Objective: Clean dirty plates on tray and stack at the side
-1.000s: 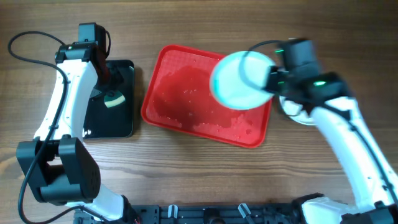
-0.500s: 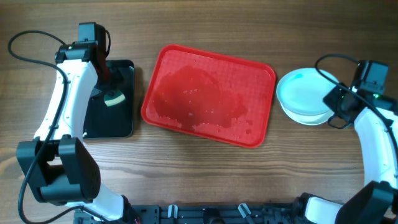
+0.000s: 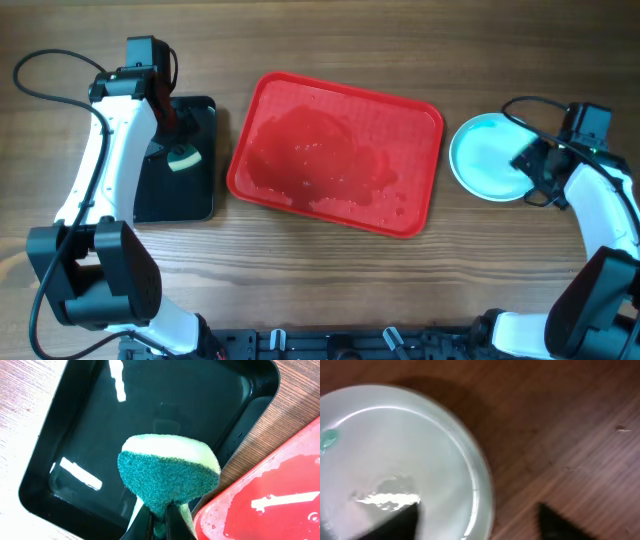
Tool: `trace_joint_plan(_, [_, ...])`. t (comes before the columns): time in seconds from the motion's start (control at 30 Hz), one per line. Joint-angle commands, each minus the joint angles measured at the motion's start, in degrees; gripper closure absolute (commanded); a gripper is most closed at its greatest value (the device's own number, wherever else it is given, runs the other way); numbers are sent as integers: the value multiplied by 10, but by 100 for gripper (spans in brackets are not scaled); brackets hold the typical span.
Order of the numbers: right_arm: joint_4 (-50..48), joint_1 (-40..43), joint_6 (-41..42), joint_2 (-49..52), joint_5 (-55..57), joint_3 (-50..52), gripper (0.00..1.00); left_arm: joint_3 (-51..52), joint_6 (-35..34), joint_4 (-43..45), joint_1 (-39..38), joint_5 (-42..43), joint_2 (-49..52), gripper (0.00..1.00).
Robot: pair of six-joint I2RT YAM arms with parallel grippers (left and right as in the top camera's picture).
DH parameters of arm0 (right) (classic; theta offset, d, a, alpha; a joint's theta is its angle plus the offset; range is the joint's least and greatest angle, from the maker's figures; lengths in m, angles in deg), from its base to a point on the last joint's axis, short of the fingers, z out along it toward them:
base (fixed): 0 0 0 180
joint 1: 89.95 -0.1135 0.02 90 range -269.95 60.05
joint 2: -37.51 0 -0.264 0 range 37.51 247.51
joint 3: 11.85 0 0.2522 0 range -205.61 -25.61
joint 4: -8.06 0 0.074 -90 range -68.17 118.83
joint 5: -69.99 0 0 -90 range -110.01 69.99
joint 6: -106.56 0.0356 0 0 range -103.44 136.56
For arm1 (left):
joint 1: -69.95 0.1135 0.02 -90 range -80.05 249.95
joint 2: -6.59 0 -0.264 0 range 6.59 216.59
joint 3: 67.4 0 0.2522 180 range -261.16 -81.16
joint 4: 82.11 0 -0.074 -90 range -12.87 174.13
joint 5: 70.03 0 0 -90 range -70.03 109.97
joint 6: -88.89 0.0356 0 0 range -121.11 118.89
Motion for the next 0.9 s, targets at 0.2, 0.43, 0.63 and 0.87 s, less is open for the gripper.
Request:
trace_joint_plan(0.2, [58,-115,-131,5,-319,-23,21,5,5,-2,3,3,5,96])
trace_joint_plan(0.43, [44,-236,-1,5,-141,30,51,5,5,-3,3,3,5,96])
trace_joint_plan(0.63, [-93,-256,-14,10,-119,117,60,5,7,-3,3,3,5,96])
trace_joint_plan(0.87, [-152,-256,-16,58,-149,130,96,5,7,-3,3,3,5,96])
